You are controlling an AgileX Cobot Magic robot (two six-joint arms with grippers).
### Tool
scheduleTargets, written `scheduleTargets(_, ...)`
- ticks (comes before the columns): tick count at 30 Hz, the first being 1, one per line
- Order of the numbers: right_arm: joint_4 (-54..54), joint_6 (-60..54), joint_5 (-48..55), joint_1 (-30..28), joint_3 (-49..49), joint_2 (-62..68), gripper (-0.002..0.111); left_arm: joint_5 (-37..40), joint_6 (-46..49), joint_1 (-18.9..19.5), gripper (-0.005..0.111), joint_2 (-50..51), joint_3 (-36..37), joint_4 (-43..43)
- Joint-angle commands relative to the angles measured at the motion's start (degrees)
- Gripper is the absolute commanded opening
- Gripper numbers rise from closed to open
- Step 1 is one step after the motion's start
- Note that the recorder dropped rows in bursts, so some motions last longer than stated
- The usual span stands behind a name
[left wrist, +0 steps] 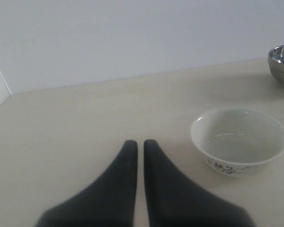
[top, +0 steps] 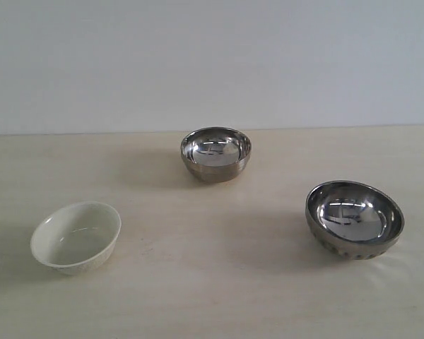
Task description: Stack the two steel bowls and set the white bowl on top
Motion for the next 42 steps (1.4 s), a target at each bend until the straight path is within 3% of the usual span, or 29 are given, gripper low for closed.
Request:
scheduleTargets(1,0.12,0.34,-2.78,-0.14,-0.02,-0.31,0.0,-0.34,-0.56,0.17,0.004,-0.22,0.2,-0.49)
scheduleTargets(8,3.65,1.55,-6.44,-0.14,-0.02,-0.31,0.0,-0.46,-0.56,0.17,0.004,-0.22,0.2,-0.49)
scheduleTargets(15,11.93,-19.69,-5.94,-0.03,-5.17,-0.31,0.0,-0.46,-0.56,0.17,0.004,-0.22,0.2,-0.49)
scheduleTargets(23,11.73,-28.8,-7.12,-0.03,-12.47,2.49,0.0,-0.46,-0.56,0.17,0.004,-0.22,0.2,-0.49)
scheduleTargets(28,11.73,-36.81,-4.88,-0.03,-21.73,19.64,0.001,-0.46,-0.56,0.17,0.004,-0.22,0.2,-0.49)
scheduleTargets(35,13.65,-42.21,5.21,-0.03,-44.03,51.32,0.032,-0.46,-0.56,0.17,0.004,-0.22,0.2,-0.49)
scheduleTargets(42,16.87,-48.01,18.06,1.45,-65.6,71.41,0.034,-0.46,-0.56,0.17,0.004,-0.22,0.2,-0.49)
